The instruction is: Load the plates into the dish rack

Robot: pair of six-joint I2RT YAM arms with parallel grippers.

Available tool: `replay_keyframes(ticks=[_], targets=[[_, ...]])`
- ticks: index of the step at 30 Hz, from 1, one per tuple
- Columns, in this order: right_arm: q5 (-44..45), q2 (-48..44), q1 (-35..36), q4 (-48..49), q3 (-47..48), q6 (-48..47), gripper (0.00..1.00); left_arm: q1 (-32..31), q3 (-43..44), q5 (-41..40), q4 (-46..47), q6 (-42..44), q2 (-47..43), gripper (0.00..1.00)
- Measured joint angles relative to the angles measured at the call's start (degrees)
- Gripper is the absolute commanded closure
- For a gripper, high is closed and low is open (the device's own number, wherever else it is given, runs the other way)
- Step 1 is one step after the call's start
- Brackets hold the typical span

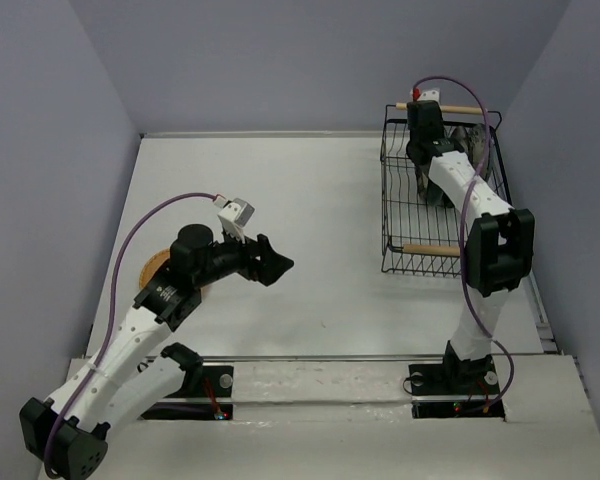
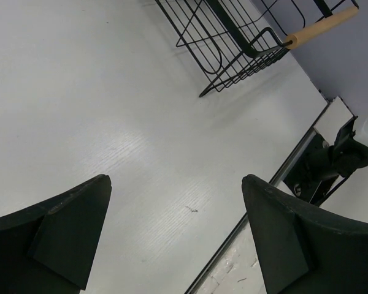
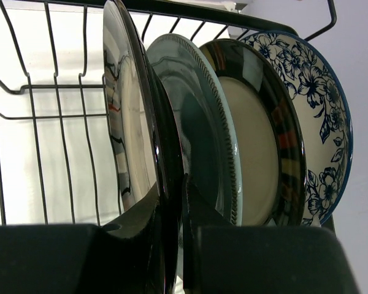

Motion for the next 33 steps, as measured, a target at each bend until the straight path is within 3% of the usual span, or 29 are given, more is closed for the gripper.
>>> replay_keyframes(ticks=[33], targets=[[0.44,-0.98,-0.22,-1.38,1.73,1.70,0.93,0.92,0.20,-1.36,-0.55,0.13,2.36,0.01]])
